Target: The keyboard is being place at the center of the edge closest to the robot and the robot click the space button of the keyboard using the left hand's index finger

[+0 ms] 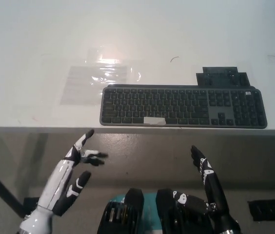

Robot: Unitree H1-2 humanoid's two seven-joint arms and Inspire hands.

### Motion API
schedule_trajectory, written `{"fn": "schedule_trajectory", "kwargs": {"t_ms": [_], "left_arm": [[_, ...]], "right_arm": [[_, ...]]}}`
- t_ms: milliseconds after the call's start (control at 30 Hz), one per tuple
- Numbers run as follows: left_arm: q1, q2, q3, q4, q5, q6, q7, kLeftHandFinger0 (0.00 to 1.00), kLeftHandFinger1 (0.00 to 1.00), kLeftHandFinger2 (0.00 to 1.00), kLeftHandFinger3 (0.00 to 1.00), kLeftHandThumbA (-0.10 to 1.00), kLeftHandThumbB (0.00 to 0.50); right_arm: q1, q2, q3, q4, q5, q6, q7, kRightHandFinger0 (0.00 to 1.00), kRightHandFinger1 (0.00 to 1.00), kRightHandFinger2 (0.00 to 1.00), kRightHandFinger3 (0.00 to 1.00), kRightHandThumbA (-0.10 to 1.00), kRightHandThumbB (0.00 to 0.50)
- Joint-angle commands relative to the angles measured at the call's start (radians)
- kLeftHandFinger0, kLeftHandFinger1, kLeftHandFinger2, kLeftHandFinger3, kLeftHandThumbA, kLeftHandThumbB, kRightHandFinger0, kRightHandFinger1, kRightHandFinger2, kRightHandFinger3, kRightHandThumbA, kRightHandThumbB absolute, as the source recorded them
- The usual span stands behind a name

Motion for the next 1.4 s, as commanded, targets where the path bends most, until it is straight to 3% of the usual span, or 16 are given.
{"fn": "schedule_trajectory", "kwargs": {"t_ms": [0, 133, 200, 367, 833, 1200, 1367], "left_arm": [[-0.069, -0.008, -0.014, -0.22, 0.334, -0.022, -0.012, 0.0, 0.0, 0.0, 1.0, 1.0, 0.405], [-0.139, -0.004, -0.054, -0.214, 0.392, 0.045, -0.077, 0.0, 0.0, 0.01, 1.0, 1.0, 0.412], [-0.189, -0.003, -0.079, -0.182, 0.404, 0.068, -0.103, 0.0, 0.0, 0.01, 1.0, 1.0, 0.391], [-0.287, -0.009, -0.128, -0.012, 0.467, 0.093, -0.08, 0.0, 0.0, 0.0, 1.0, 1.0, 0.405], [-0.511, -0.061, -0.211, 0.362, 0.529, 0.205, -0.032, 0.0, 0.0, 0.05, 1.0, 1.0, 0.356], [-0.557, -0.066, -0.242, 0.548, 0.54, 0.227, 0.01, 0.01, 0.03, 0.09, 1.0, 1.0, 0.367], [-0.523, -0.068, -0.253, 0.568, 0.537, 0.219, 0.025, 0.0, 0.0, 0.04, 1.0, 1.0, 0.354]], "right_arm": [[-0.017, 0.002, 0.017, -0.013, -0.03, -0.097, -0.035, 1.0, 1.0, 1.0, 1.0, 1.0, 0.379], [-0.019, 0.0, 0.017, -0.015, -0.028, -0.097, -0.035, 1.0, 1.0, 1.0, 1.0, 1.0, 0.368], [-0.021, 0.002, 0.012, -0.016, -0.035, -0.097, -0.041, 1.0, 1.0, 1.0, 1.0, 1.0, 0.383], [-0.017, 0.002, 0.017, -0.018, -0.029, -0.097, -0.042, 1.0, 1.0, 1.0, 1.0, 1.0, 0.369], [-0.022, -0.001, 0.018, -0.018, -0.032, -0.097, -0.058, 1.0, 1.0, 1.0, 1.0, 1.0, 0.352], [-0.026, 0.003, 0.013, -0.026, -0.027, -0.097, -0.053, 1.0, 1.0, 1.0, 1.0, 1.0, 0.362], [-0.025, 0.0, 0.012, -0.032, -0.025, -0.097, -0.054, 1.0, 1.0, 1.0, 1.0, 1.0, 0.356]]}}
